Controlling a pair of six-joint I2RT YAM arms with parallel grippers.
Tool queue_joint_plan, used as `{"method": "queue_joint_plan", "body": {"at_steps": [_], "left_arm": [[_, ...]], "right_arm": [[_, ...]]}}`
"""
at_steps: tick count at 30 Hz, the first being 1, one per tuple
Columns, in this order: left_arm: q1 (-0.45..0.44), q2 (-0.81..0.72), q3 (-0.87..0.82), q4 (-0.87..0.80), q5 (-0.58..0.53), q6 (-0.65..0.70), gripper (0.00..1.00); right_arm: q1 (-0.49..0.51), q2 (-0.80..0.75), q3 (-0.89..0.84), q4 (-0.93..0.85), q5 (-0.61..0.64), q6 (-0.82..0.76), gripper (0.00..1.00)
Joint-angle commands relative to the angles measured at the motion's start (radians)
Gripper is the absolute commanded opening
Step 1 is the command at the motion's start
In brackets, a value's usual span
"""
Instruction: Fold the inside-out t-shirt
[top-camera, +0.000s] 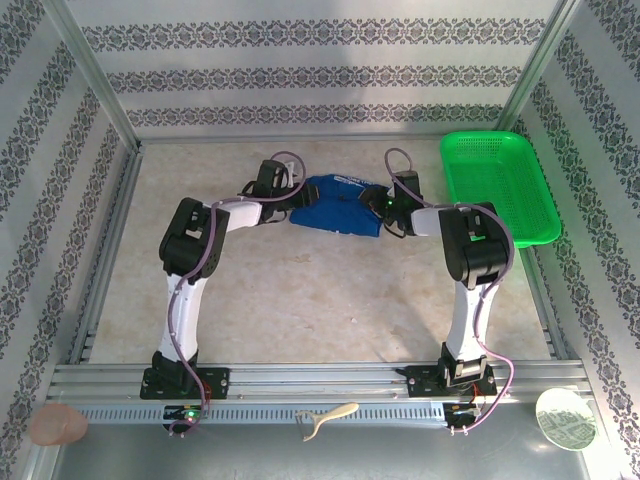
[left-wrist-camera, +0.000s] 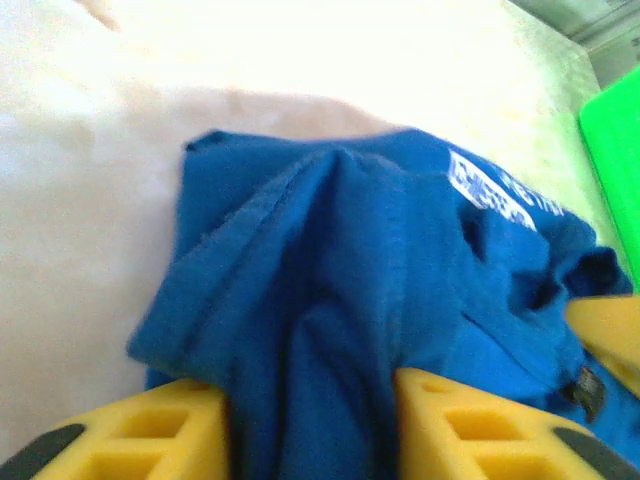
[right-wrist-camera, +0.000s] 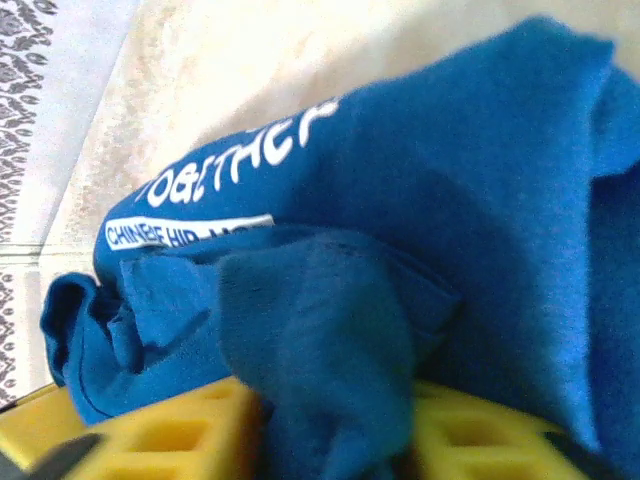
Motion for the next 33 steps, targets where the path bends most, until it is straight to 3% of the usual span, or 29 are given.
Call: {"method": "queue_joint_plan", "body": {"at_steps": [1,6,9,12,16,21,28,33], "left_arm": [[0.035,-0.021,0.066,-0.046,-0.011,0.006,0.64],[0.056,-0.165,0.013,-0.039,0.013,-0.012,0.92],[0.048,-0.212,0.009,-0.036,0.065,-0.041,0.94],[0.026,-0.167,0.074,-0.046,0.140,-0.066,0.96],[0.011,-0.025,0.206,-0.072,0.216,-0.105,0.96],[0.013,0.164,0.431,-0.168,0.239,-0.108,0.96],[0.014,0.364,0.766,-0.397,0.224,-0.067,0.96],[0.032,0.350,0.872,-0.468,0.226,-0.040,0.96]], "right_arm": [[-0.032,-0.031,0.036,-0.065,0.047,-0.033,0.50],[-0.078,-0.183,-0.054,-0.104,0.047,-0.082,0.55],[-0.083,-0.271,-0.097,-0.126,0.045,-0.103,0.52],[-0.060,-0.286,-0.091,-0.113,0.000,-0.079,0.45],[0.004,-0.209,-0.012,-0.094,-0.048,-0.044,0.33],[0.036,-0.075,0.045,-0.061,-0.006,0.012,0.26],[0.001,0.011,0.046,-0.022,0.028,0.064,0.27],[-0.019,-0.041,0.083,-0.004,-0.066,0.025,0.33]]}}
